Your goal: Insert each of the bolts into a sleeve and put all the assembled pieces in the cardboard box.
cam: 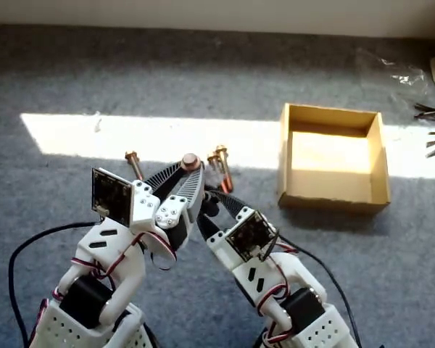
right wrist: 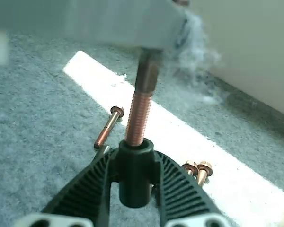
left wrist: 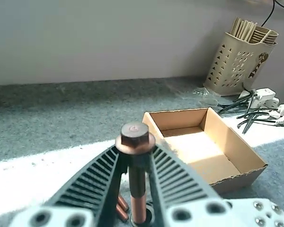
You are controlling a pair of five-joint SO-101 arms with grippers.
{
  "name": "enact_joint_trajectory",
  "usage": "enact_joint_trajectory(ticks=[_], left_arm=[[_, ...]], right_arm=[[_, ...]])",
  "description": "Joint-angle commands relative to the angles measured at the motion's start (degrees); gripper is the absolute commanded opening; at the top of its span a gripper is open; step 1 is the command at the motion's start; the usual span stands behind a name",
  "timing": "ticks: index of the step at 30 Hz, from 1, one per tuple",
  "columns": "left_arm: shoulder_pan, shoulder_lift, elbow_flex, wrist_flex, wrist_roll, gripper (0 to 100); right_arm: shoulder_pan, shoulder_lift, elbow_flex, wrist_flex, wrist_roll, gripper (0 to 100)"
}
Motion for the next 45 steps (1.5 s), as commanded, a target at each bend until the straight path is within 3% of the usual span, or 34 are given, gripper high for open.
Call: enact_joint_trajectory(ticks=[1, 17, 28, 45], left_arm=[[0.92, -0.22, 0.40, -2.02, -0.62, 1], [0.92, -0.22, 0.66, -2.11, -0.35, 1], [0.75, -0.31, 0.75, -1.85, -0.35, 1], [1.19, -0.31, 2.77, -2.02, -0.53, 1]], right_arm=[[-0.48, -0.84, 6.73, -1.19, 0.53, 0.5], [-2.07, -0.84, 6.73, -4.44, 0.09, 0.5], [0.31, -0.84, 6.29, -7.08, -9.14, 0.5], [0.40, -0.84, 6.29, -7.08, -10.02, 0.5]])
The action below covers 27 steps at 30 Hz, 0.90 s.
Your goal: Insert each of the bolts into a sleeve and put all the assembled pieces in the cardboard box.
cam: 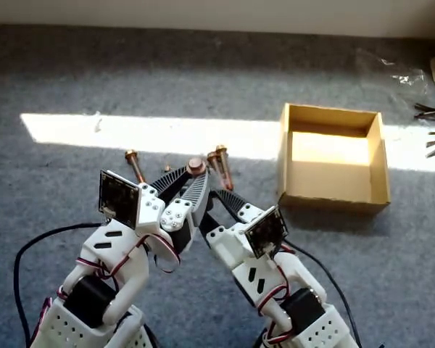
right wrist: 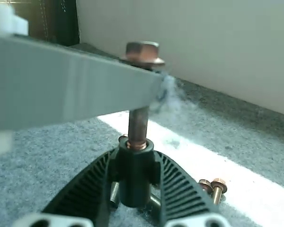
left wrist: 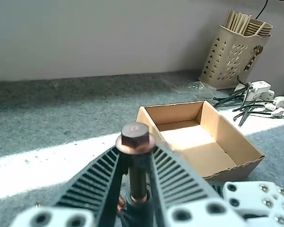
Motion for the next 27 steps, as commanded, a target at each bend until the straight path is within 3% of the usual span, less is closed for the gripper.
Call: enact_joint_trajectory(ticks=[1, 13, 19, 27], left_arm=[[0.84, -0.75, 1.36, -1.23, -0.53, 1], [0.75, -0.75, 1.54, -1.32, -0.70, 2], [0.40, -0.75, 1.19, -1.05, -0.53, 22], [0.31, -0.75, 0.75, -1.32, -0.70, 24]], right_arm=[[0.92, -0.75, 6.20, -1.98, -0.53, 0.5], [1.01, -0.75, 6.20, -1.98, -0.44, 0.5], [1.01, -0.75, 6.20, -1.89, -0.18, 0.5], [1.01, -0.57, 6.20, -1.89, -0.09, 0.5]])
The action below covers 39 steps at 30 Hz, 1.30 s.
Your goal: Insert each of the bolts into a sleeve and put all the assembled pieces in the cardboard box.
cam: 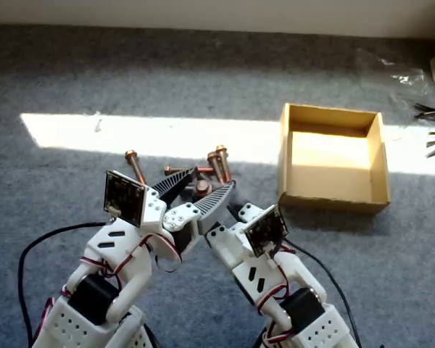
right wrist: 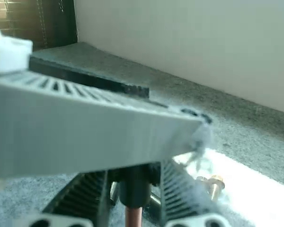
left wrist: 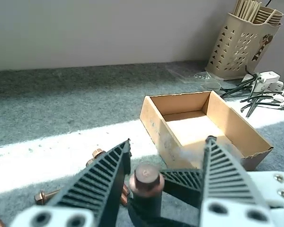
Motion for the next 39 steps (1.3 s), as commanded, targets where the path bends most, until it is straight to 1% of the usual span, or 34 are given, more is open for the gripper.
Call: enact_joint_trajectory(ticks=[1, 5, 9, 11, 14, 20, 24, 27, 30, 33, 36, 39], left_arm=[[0.48, -0.75, -1.36, -1.23, -0.70, 24], [-1.19, -0.75, -2.24, -1.23, -0.70, 24], [-6.29, -0.75, -4.70, -1.14, -0.70, 24], [-9.19, -0.75, -5.14, -1.14, -0.62, 24], [-12.70, -0.75, -6.37, -1.05, -0.35, 24], [-14.99, -0.75, -6.37, -0.70, -0.44, 24], [-15.69, -0.75, -4.00, 2.02, -0.53, 24], [-16.48, -0.75, -2.68, 3.87, -0.70, 17], [-17.36, -0.75, -2.42, 5.19, -0.70, 7], [-17.36, -0.75, -2.42, 7.21, -0.70, 1], [-17.36, -0.75, -1.98, 9.85, -0.62, 1], [-17.63, -0.75, -0.48, 10.46, -0.62, 1]], right_arm=[[0.57, -0.66, 6.20, -1.89, 0.00, 0.5], [0.66, -0.40, 6.20, -1.54, 0.00, 0.5], [0.66, -0.84, 6.20, 1.89, 0.00, 0.5], [1.01, -0.57, 6.20, 5.58, 0.09, 0.6], [4.26, -0.84, 4.09, 10.86, 0.09, 0.6], [16.22, -0.40, -3.74, 16.22, 0.09, 0.6], [19.30, -0.31, -7.69, 19.91, 1.05, 0.6], [19.21, -0.31, -10.77, 24.04, 5.89, 0.6], [19.47, -0.31, -14.11, 25.71, 6.07, 0.6], [19.56, -0.22, -17.19, 27.82, 6.07, 0.6], [20.88, 0.22, -21.32, 29.23, 6.15, 0.6], [24.92, 5.32, -26.68, 29.23, 5.98, 0.6]])
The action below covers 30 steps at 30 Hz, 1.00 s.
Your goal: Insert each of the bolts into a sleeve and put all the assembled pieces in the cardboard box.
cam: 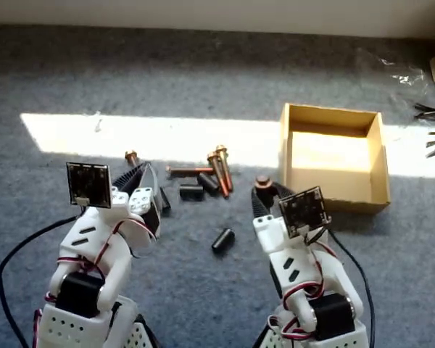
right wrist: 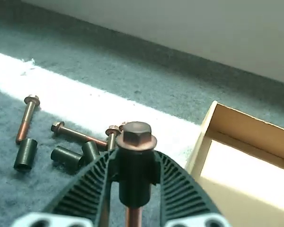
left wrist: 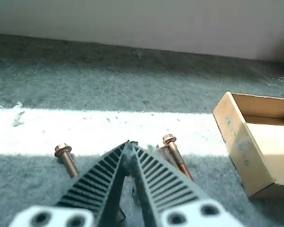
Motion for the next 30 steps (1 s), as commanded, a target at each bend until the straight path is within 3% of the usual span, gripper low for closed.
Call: enact_joint_trajectory(ticks=[1, 6, 14, 30], left_arm=[[-0.48, -0.40, 1.01, 0.35, -0.62, 1], [-0.92, -0.40, 1.89, 0.35, -1.32, 1], [-0.66, -0.31, 3.30, 0.35, -13.10, 1], [-0.84, -0.31, 4.79, 0.18, -13.10, 1]], right_arm=[[4.70, 6.55, -9.36, 0.04, 0.53, 0.6], [8.22, 24.04, -19.38, 0.04, 0.35, 0.6], [13.41, 47.87, -32.22, 0.04, 0.62, 0.6], [17.54, 86.02, -54.02, -0.22, 0.53, 0.7]])
